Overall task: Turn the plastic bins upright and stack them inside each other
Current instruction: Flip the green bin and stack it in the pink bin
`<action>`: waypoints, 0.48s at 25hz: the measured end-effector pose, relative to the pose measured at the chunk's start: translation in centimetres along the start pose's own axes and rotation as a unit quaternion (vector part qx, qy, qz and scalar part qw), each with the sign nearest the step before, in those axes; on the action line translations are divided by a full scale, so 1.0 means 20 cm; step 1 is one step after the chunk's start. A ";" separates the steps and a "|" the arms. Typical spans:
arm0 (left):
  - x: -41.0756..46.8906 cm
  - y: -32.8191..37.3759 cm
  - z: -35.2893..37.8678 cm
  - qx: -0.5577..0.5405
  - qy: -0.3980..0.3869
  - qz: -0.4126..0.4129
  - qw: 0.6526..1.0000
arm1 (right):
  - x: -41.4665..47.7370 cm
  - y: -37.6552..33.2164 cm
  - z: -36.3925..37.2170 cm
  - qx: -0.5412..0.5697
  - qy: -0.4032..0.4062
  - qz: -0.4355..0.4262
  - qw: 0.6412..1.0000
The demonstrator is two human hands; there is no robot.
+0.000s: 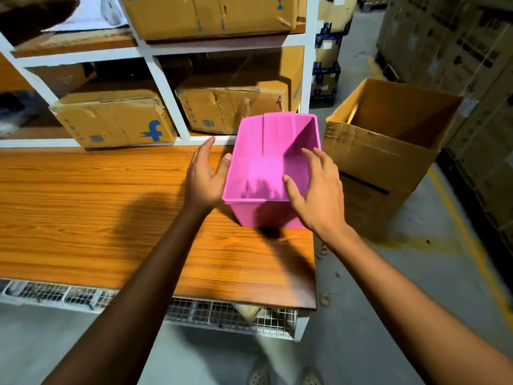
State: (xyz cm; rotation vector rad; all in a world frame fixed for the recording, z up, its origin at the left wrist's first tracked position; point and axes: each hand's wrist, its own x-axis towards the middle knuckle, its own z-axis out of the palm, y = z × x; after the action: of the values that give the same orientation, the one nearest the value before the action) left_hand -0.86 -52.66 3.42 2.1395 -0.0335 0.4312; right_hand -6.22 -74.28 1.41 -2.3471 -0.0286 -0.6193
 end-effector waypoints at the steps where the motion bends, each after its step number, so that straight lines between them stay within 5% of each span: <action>1: -0.05 0.01 -0.06 0.009 0.020 0.026 0.999 | -0.03 -0.06 0.01 0.037 0.012 -0.015 0.999; 6: -0.38 -0.03 -0.41 0.091 0.077 0.130 0.984 | -0.24 -0.39 0.13 0.143 0.028 -0.084 0.986; 12: -0.89 -0.31 -1.06 0.161 0.151 0.101 0.970 | -0.66 -0.91 0.34 0.243 -0.020 -0.130 0.961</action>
State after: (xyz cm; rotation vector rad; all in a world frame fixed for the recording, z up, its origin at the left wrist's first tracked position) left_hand -22.51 -34.47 3.71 2.3725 -0.0067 0.9337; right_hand -18.35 -54.27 2.65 -1.8880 -0.4635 -0.6078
